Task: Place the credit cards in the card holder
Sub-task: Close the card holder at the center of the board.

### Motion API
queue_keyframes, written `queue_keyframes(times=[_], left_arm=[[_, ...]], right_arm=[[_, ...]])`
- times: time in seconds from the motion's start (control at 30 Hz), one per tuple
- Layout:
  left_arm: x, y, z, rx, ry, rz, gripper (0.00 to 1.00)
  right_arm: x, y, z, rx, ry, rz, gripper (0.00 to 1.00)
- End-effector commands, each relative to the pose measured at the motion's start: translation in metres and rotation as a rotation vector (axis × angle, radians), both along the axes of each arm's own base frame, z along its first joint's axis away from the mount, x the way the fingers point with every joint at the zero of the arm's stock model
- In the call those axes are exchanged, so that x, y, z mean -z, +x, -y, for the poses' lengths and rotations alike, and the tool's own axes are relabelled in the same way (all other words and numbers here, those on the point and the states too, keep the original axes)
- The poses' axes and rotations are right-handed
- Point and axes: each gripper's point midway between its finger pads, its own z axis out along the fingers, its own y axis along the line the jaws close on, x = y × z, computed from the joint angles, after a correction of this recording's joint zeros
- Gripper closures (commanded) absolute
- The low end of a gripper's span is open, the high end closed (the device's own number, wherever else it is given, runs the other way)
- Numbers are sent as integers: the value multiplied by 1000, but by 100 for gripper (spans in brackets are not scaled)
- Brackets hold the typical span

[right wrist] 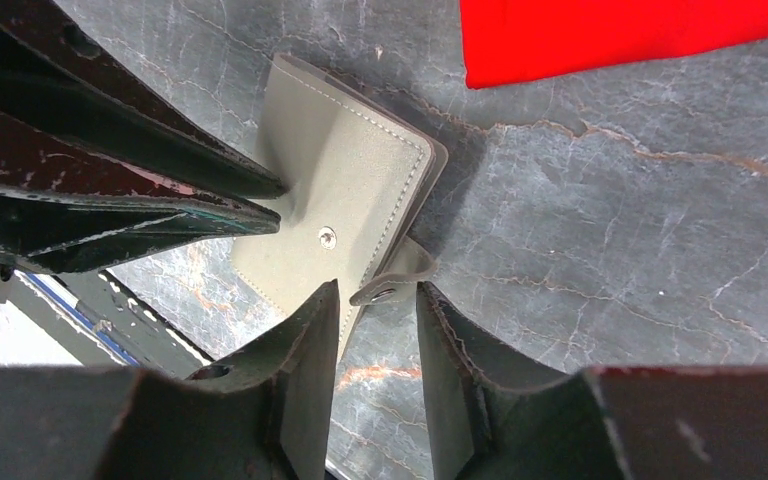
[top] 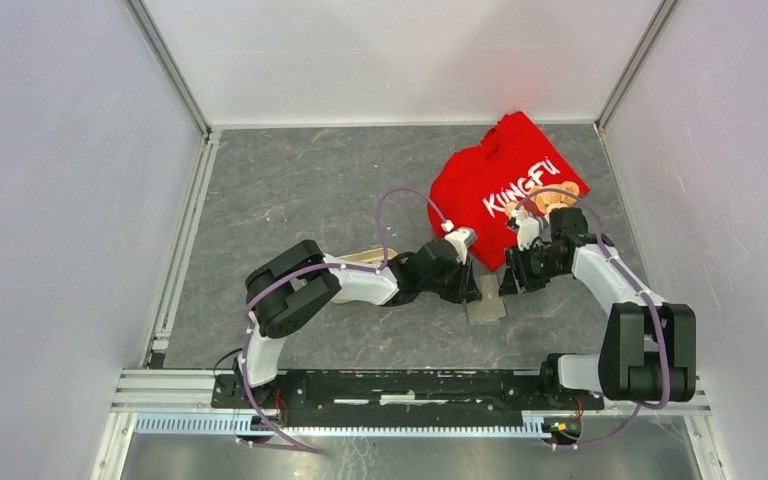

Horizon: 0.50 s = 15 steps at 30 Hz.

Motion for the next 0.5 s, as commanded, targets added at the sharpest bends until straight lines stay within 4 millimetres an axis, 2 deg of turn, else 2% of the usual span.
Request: queue_keyframes(times=[0.0,0.2,0.3,0.4,0.47], left_arm=[[77,-21,-56,-11,290,-85,74],[73,-21,-57,-20,278,-85,74],[68,-20,-56,-24,263,-80,73],[54,-18,-53,-35,227,-63,72],[41,-16,-52,-46,192,-46,70]], right_arm=[[2,4,3,25,-36,-15,62],[6,5,3,23,-32,-16,72],[1,8,4,12,-42,17,85],[-4,13,7,9,-63,64,98],[-8,17,6,-7,-74,95,100]])
